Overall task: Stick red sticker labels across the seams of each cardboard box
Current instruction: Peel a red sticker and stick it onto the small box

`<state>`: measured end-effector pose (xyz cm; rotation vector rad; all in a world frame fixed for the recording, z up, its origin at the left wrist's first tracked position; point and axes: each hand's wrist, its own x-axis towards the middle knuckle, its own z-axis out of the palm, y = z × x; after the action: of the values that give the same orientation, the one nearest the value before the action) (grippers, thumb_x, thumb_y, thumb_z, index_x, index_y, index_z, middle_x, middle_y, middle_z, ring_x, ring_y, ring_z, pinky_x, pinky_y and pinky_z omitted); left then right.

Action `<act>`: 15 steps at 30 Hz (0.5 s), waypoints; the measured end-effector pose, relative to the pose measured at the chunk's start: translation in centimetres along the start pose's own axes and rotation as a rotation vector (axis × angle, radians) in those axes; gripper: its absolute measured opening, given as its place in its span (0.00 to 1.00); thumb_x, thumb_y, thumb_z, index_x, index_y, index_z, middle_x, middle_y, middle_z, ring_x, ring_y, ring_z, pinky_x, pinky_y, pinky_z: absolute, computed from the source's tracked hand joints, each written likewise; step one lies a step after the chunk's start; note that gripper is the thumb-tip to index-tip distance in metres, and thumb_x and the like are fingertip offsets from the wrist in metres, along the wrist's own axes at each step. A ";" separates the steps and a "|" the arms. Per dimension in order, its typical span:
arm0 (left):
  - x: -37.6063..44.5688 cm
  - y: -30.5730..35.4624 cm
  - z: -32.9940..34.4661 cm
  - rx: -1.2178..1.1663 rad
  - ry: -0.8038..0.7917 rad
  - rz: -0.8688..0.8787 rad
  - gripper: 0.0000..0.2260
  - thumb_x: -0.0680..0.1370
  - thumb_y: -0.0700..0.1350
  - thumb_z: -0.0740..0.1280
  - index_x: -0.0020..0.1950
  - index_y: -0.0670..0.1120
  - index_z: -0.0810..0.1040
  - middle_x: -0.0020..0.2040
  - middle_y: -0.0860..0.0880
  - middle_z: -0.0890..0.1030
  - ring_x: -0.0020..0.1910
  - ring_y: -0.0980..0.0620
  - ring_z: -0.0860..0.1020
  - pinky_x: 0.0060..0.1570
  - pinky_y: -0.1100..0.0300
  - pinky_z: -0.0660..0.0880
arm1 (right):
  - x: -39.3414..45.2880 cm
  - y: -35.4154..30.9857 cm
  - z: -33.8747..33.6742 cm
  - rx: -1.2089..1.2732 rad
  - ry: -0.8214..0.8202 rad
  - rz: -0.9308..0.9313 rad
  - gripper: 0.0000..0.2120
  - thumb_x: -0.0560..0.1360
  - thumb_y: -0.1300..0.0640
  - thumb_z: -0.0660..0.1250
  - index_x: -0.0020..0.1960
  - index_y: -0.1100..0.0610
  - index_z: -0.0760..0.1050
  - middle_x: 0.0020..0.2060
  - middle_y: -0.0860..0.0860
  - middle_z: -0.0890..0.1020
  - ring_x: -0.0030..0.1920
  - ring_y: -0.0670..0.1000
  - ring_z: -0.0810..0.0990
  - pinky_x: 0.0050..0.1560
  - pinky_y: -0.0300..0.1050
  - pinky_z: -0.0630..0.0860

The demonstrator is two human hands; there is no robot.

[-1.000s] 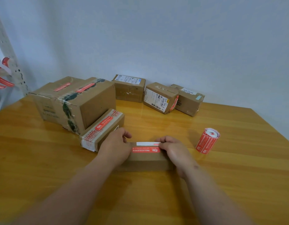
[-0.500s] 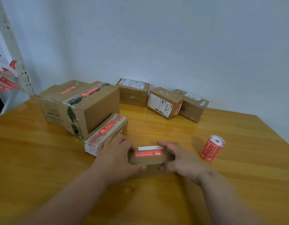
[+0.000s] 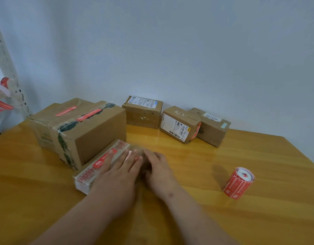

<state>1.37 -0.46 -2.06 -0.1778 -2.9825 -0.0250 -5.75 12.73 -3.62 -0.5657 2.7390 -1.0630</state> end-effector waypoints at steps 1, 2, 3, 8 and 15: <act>0.4 -0.1 -0.1 0.005 -0.044 -0.029 0.28 0.83 0.52 0.48 0.76 0.56 0.34 0.75 0.53 0.33 0.73 0.54 0.31 0.67 0.49 0.22 | 0.4 -0.2 0.1 0.014 0.013 0.004 0.32 0.77 0.64 0.63 0.76 0.46 0.59 0.74 0.53 0.59 0.71 0.54 0.67 0.70 0.40 0.63; 0.9 -0.2 0.1 0.015 -0.059 -0.050 0.27 0.83 0.51 0.47 0.77 0.56 0.34 0.77 0.54 0.34 0.75 0.53 0.33 0.70 0.48 0.25 | 0.8 -0.2 0.1 0.021 0.022 0.001 0.32 0.77 0.64 0.63 0.77 0.47 0.58 0.74 0.52 0.60 0.71 0.54 0.67 0.70 0.40 0.63; 1.4 -0.3 0.2 0.006 -0.056 -0.074 0.27 0.83 0.50 0.46 0.78 0.56 0.35 0.79 0.53 0.37 0.77 0.52 0.36 0.73 0.47 0.30 | 1.1 -0.1 0.1 0.016 0.035 -0.011 0.32 0.77 0.63 0.64 0.77 0.48 0.58 0.73 0.51 0.60 0.71 0.53 0.67 0.71 0.40 0.62; 4.0 -0.6 1.1 -0.026 -0.058 -0.119 0.26 0.84 0.48 0.45 0.79 0.53 0.37 0.80 0.51 0.37 0.78 0.50 0.38 0.76 0.48 0.39 | 2.6 1.5 -2.6 -0.185 0.272 -0.002 0.28 0.75 0.58 0.66 0.74 0.50 0.64 0.72 0.51 0.64 0.72 0.54 0.63 0.73 0.43 0.59; 7.2 0.4 1.8 0.031 0.113 -0.050 0.29 0.79 0.59 0.53 0.78 0.49 0.60 0.79 0.46 0.55 0.78 0.47 0.49 0.75 0.45 0.47 | 5.1 3.6 -9.2 -0.378 0.485 0.206 0.31 0.76 0.54 0.64 0.75 0.51 0.56 0.77 0.54 0.52 0.75 0.60 0.52 0.74 0.57 0.57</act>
<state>-5.95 0.82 -2.71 -0.0951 -2.8718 0.0047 -13.94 18.79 0.71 -0.0545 3.3600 -0.7064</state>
